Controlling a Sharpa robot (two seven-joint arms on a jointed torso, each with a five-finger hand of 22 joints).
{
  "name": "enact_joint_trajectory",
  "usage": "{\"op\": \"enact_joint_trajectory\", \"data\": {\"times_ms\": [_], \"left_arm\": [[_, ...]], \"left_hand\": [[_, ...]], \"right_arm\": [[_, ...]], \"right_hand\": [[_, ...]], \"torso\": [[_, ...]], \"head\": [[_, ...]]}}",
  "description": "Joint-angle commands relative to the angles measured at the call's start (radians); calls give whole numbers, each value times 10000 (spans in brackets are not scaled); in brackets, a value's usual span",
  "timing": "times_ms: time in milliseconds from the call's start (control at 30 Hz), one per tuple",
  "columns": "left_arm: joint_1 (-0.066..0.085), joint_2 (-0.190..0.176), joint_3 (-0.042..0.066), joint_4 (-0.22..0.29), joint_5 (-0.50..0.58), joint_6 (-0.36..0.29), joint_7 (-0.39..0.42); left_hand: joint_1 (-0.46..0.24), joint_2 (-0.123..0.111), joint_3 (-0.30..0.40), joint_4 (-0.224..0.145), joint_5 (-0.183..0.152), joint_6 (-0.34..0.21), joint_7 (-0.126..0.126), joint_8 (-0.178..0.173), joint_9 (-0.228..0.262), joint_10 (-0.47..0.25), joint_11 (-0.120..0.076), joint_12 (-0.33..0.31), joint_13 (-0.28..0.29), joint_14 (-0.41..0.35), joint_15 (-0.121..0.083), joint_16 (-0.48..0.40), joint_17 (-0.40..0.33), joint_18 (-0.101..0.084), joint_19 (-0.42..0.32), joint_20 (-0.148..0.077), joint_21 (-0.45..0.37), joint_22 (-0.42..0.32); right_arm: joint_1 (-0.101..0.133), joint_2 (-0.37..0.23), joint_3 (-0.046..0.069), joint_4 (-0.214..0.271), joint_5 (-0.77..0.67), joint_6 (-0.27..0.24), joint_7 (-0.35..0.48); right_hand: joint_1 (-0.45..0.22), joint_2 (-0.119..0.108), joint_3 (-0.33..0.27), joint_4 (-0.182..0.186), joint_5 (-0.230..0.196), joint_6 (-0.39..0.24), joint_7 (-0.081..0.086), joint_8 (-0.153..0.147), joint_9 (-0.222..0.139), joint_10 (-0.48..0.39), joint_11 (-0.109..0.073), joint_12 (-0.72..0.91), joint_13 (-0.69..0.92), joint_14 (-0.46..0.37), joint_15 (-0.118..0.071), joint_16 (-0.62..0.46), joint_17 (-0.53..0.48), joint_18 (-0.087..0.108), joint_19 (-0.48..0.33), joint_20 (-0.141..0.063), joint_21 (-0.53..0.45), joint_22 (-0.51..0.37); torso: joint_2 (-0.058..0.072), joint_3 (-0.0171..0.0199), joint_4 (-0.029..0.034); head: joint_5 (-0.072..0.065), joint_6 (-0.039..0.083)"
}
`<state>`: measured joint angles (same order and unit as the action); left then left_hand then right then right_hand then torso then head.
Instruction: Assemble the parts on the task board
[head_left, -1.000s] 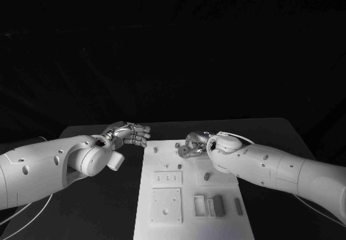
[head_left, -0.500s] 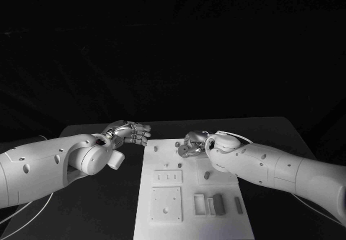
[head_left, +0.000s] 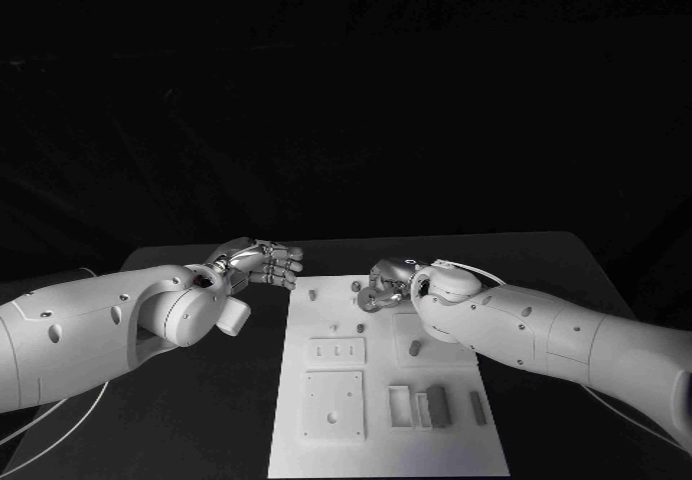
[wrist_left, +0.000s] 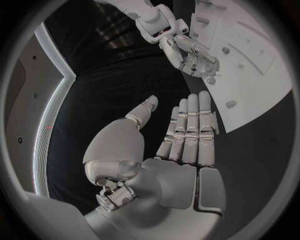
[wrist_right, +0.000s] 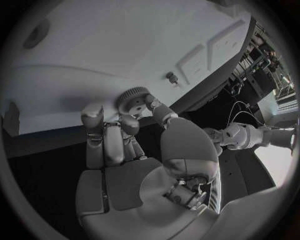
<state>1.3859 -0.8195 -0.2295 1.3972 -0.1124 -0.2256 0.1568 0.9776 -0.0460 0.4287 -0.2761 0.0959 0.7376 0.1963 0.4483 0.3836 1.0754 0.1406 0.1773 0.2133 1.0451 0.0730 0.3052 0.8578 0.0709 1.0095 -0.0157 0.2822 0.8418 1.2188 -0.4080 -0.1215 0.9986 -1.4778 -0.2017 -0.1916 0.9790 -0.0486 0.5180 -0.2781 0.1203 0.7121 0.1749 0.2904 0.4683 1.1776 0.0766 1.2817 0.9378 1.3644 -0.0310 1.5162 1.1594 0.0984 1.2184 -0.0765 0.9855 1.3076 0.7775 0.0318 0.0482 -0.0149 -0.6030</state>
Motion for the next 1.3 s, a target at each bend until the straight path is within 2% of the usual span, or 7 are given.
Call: {"op": "enact_joint_trajectory", "data": {"times_ms": [33, 167, 600, 767, 867, 1000, 1300], "left_arm": [[9, 15, 8, 22, -27, 32, 85], [9, 13, 8, 23, -31, 28, 82], [9, 9, 8, 37, -42, 3, 80], [9, 0, 8, 45, -44, -6, 81], [9, -9, 8, 48, -46, -15, 81], [9, -29, 8, 57, -55, -19, 86], [9, -56, 8, 65, -70, -50, 81]], "left_hand": [[-38, -35, 16, 17, -27, -19, 44, -38, 17, -20, 29, -63, 11, 73, 27, -58, 19, 107, 4, -78, -36, 16], [-36, -35, 17, 16, -27, -18, 43, -38, 19, -18, 28, -63, 13, 74, 26, -61, 21, 107, 4, -78, -36, 17], [-30, -35, 20, 12, -26, -14, 41, -39, 24, -17, 27, -66, 17, 76, 26, -69, 28, 107, 4, -79, -37, 18], [-30, -37, 20, 11, -27, -13, 41, -40, 26, -16, 27, -67, 19, 77, 26, -72, 31, 107, 4, -78, -38, 19], [-30, -38, 20, 12, -27, -12, 41, -40, 27, -16, 28, -67, 19, 78, 26, -73, 32, 106, 4, -78, -38, 19], [-31, -39, 19, 11, -28, -12, 41, -41, 28, -17, 28, -69, 20, 78, 27, -76, 34, 106, 3, -78, -38, 20], [-32, -42, 18, 11, -28, -12, 41, -43, 32, -17, 28, -71, 23, 79, 27, -81, 39, 106, 2, -77, -40, 21]], "right_arm": [[-71, -25, -40, -26, -144, 181, 4], [-73, -30, -41, -25, -183, 156, 7], [-75, -31, -49, 31, -596, -370, 24], [-75, -97, -50, 117, -541, -530, 73], [-75, -193, -49, 253, -446, -656, 112], [-75, -352, -47, 518, -441, -714, 122], [-72, -679, -35, 1107, -452, -993, 121]], "right_hand": [[289, 123, 362, 65, -98, 306, 55, 105, 45, -9, -102, -39, -14, 5, -78, 6, -14, 1634, -20, 19, 13, 166], [374, 216, 623, 27, -80, 459, 6, 147, 43, 16, -149, -59, -14, 15, -123, 1, -12, 1634, -8, 43, 25, 179], [558, 80, 878, -119, -35, 971, -155, 350, 151, 149, -303, -104, -3, 114, -260, 6, 78, 1634, 50, 43, 89, 193], [565, 123, 885, -93, -38, 1296, -266, 513, 283, 201, -408, -147, 2, 141, -350, 1, 101, 1634, 68, 45, 103, 188], [311, 150, 826, 38, -167, 1406, -314, 548, 339, 215, -457, -188, 7, 141, -399, -12, 89, 1634, 85, 63, 95, 175], [117, 69, 853, 182, -371, 1599, -391, 608, 411, 233, -532, -229, 27, 141, -468, -23, 78, 1634, 108, 38, 77, 163], [117, 95, 922, 179, -352, 1774, -458, 662, 467, 248, -597, -260, 44, 141, -529, -30, 78, 1633, 116, 11, 70, 165]], "torso": [[-2, 4, -7], [-4, 5, -20], [-11, 6, -18], [-10, 12, -28], [-9, 12, -31], [-9, 13, -28], [-9, 14, -23]], "head": [[5, -18], [10, -33], [-5, -35], [-13, -28], [-9, -28], [-5, -44], [7, -47]]}}
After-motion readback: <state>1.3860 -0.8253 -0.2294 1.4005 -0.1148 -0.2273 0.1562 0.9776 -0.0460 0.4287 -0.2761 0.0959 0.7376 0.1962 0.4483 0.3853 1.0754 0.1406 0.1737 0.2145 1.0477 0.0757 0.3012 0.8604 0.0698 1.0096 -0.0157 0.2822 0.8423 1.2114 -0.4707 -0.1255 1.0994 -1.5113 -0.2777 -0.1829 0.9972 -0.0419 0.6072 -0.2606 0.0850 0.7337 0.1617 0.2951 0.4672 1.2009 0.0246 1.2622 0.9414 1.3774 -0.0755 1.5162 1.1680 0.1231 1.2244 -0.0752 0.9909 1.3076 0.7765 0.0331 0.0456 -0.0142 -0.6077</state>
